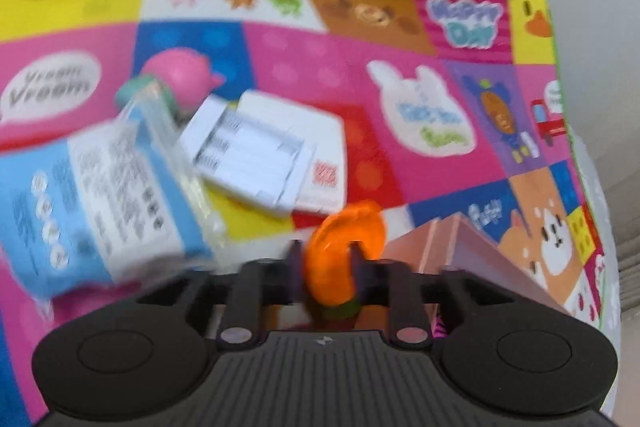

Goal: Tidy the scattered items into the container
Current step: 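Grasp the orange toy beside the box with the right tool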

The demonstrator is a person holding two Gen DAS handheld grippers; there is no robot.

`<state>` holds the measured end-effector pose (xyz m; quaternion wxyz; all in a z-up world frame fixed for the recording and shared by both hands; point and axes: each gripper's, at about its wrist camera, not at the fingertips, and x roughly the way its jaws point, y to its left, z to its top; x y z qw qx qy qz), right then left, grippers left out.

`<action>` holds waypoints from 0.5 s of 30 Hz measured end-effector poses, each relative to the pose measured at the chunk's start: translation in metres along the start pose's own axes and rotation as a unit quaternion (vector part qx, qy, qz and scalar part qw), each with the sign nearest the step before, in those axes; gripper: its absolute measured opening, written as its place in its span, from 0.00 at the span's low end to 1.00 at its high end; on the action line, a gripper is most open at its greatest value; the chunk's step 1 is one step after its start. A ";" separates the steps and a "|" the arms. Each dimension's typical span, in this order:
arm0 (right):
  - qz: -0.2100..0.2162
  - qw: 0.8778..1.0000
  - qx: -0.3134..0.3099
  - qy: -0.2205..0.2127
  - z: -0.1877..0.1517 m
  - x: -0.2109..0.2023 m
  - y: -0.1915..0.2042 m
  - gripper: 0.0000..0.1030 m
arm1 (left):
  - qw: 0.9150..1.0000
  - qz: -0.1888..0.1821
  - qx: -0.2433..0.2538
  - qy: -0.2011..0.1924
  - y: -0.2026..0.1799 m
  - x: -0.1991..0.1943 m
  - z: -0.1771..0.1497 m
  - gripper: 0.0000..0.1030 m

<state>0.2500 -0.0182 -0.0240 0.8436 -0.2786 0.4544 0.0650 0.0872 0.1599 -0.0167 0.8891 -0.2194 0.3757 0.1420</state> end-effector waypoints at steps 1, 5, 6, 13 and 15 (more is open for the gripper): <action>0.004 1.000 -0.002 -0.004 -0.003 -0.004 0.001 0.08 | 1.000 0.002 -0.003 0.001 0.001 0.000 0.000 1.00; 0.067 0.996 0.042 -0.038 -0.019 -0.050 -0.009 0.07 | 1.000 0.007 -0.015 0.001 0.005 -0.001 0.004 1.00; 0.086 0.994 0.050 -0.044 -0.026 -0.065 -0.010 0.07 | 1.000 0.008 -0.018 -0.001 0.006 -0.002 0.005 1.00; 0.191 0.977 0.084 -0.044 -0.102 -0.150 -0.018 0.07 | 1.000 0.015 0.001 0.000 -0.002 -0.010 0.001 1.00; 0.223 0.971 0.081 -0.013 -0.124 -0.159 -0.018 0.08 | 1.000 0.004 0.009 0.005 -0.007 -0.015 -0.002 1.00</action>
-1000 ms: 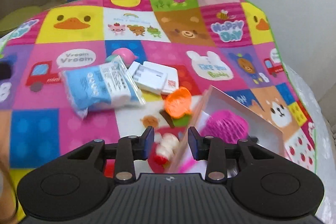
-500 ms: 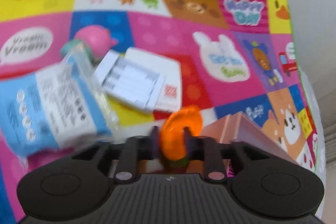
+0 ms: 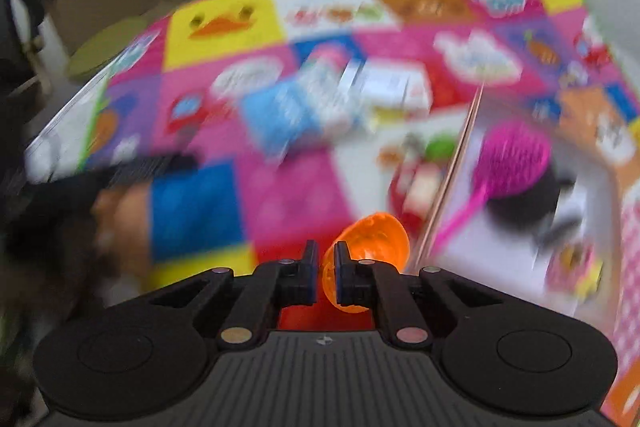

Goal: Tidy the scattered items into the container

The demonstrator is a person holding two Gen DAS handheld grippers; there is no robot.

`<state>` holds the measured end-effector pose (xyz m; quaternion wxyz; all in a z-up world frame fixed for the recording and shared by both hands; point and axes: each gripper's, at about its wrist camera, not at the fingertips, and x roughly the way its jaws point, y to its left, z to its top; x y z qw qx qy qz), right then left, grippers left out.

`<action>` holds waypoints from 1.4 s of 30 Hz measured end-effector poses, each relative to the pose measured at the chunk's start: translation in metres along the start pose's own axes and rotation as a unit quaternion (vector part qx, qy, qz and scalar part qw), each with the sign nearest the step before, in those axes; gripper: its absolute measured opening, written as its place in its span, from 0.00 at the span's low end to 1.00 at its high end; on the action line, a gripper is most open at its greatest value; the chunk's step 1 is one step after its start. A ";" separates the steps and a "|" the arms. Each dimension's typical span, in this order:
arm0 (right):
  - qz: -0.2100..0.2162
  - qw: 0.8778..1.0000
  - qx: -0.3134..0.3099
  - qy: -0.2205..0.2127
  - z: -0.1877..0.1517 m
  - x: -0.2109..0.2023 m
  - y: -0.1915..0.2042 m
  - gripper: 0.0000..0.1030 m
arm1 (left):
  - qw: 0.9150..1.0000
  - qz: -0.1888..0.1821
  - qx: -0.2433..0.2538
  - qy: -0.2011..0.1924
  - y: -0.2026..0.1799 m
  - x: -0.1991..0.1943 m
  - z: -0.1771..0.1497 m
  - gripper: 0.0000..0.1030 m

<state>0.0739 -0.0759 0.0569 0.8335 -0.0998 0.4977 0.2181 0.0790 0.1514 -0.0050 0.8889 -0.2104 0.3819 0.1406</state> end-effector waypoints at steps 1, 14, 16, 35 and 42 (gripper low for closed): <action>0.011 1.000 -0.001 0.014 -0.011 -0.004 0.001 0.09 | 1.000 -0.004 0.005 0.000 -0.003 -0.004 -0.001 1.00; -0.183 0.976 -0.113 -0.037 0.055 0.059 0.012 0.17 | 0.999 0.034 -0.020 -0.034 0.003 -0.009 0.003 1.00; -0.233 0.962 -0.140 -0.035 0.067 0.090 0.014 0.17 | 0.998 0.045 -0.035 -0.038 0.011 -0.005 0.006 1.00; -0.175 0.971 -0.158 0.042 -0.036 0.065 0.012 0.16 | 1.000 -0.022 -0.019 -0.007 0.010 0.004 0.008 1.00; -0.185 0.981 -0.060 -0.026 -0.094 -0.008 -0.026 0.26 | 0.979 -0.097 0.181 0.009 -0.051 -0.010 -0.025 1.00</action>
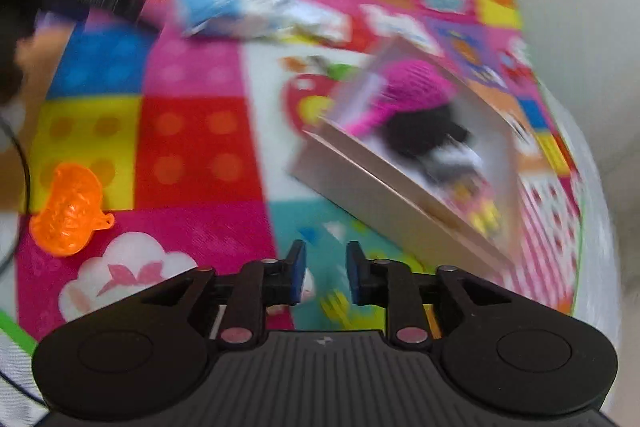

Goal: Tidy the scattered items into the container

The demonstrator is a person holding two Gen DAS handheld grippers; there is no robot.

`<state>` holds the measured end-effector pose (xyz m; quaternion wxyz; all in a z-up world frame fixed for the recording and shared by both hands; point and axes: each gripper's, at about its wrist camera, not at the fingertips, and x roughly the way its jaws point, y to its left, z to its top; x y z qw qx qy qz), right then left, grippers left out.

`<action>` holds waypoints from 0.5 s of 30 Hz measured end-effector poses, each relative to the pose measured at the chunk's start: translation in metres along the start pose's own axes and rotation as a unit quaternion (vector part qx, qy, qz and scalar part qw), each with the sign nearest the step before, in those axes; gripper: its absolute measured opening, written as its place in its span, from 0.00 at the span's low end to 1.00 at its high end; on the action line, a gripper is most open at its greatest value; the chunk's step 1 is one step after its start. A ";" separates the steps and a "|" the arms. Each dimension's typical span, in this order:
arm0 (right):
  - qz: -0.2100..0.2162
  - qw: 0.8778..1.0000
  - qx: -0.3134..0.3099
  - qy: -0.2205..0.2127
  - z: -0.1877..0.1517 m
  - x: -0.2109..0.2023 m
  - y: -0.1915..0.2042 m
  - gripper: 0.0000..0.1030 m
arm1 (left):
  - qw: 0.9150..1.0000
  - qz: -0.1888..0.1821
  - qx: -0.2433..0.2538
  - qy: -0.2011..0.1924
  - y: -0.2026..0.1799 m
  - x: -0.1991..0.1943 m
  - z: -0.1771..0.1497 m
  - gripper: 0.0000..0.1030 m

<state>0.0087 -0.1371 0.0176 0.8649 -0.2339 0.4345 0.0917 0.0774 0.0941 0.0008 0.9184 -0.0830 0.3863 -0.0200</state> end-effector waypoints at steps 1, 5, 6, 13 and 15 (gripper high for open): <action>0.012 0.999 0.040 -0.011 -0.010 -0.011 -0.011 0.33 | 1.000 -0.007 0.017 -0.004 -0.007 -0.003 -0.002 1.00; 0.033 0.979 0.186 -0.072 -0.060 -0.050 -0.039 0.62 | 0.999 -0.031 0.035 -0.019 -0.019 -0.017 -0.008 1.00; 0.034 0.974 0.209 -0.082 -0.071 -0.055 -0.043 0.63 | 0.999 -0.037 0.033 -0.014 -0.020 -0.021 -0.009 1.00; 0.054 0.962 0.256 -0.074 -0.133 -0.060 -0.063 0.70 | 0.984 -0.089 0.153 0.030 -0.062 -0.061 -0.038 1.00; 0.068 0.954 0.283 -0.079 -0.143 -0.058 -0.071 0.72 | 0.979 -0.078 0.184 0.034 -0.073 -0.068 -0.054 1.00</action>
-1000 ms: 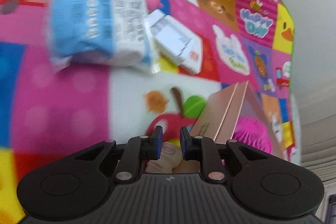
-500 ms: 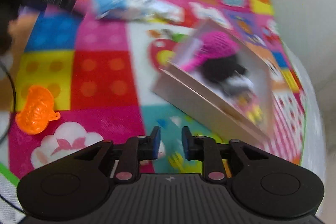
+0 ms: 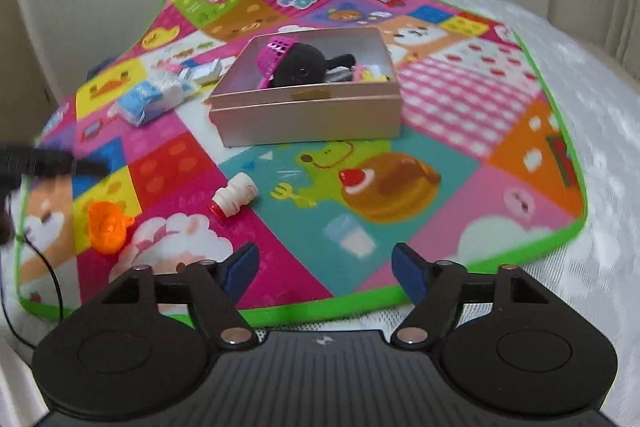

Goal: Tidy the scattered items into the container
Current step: 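Grasp the orange pumpkin toy with the left tool, then grasp the white bottle with red cap with the right tool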

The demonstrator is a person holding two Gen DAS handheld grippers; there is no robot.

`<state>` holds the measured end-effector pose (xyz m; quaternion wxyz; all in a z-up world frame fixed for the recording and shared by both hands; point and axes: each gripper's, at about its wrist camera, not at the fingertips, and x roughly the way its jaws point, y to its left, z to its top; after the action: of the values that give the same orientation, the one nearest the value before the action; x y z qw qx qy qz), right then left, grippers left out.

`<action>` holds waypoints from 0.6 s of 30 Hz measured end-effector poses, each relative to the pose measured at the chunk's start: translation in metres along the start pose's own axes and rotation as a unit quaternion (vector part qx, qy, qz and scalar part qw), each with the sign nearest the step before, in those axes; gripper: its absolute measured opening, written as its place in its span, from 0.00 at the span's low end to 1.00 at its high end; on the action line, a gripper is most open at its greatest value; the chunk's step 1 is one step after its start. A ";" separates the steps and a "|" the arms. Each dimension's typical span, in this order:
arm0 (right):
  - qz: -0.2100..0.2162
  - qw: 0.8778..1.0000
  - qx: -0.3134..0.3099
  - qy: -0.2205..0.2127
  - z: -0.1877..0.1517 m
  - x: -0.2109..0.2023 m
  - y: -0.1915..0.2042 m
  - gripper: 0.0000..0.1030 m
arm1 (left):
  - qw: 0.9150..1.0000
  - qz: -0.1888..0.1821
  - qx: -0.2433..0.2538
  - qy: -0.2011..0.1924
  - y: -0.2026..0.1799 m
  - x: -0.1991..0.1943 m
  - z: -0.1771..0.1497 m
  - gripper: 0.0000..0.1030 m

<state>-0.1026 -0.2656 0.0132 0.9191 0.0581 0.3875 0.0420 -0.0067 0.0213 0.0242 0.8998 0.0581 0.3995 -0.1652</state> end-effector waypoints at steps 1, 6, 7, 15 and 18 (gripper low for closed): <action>0.007 1.000 0.015 -0.001 -0.001 0.001 -0.004 0.72 | 1.000 0.006 0.007 0.004 -0.006 -0.001 -0.004 1.00; 0.020 0.999 0.019 -0.020 -0.003 0.000 -0.005 0.72 | 0.998 0.040 0.044 0.031 -0.017 0.008 -0.011 0.68; 0.017 0.999 0.012 -0.024 -0.003 -0.002 -0.004 0.72 | 0.997 0.043 0.047 0.044 -0.017 0.013 -0.012 0.67; 0.021 1.000 -0.009 -0.020 -0.003 -0.001 0.008 0.76 | 0.992 0.044 0.083 0.081 -0.027 0.032 -0.023 0.66; 0.025 0.998 -0.048 -0.018 -0.001 0.006 0.023 0.75 | 0.993 0.036 0.072 0.090 -0.024 0.037 -0.023 0.61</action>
<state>-0.0998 -0.2419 0.0112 0.9263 0.0246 0.3667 0.0826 -0.0082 -0.0044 -0.0180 0.8591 0.1522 0.4633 -0.1551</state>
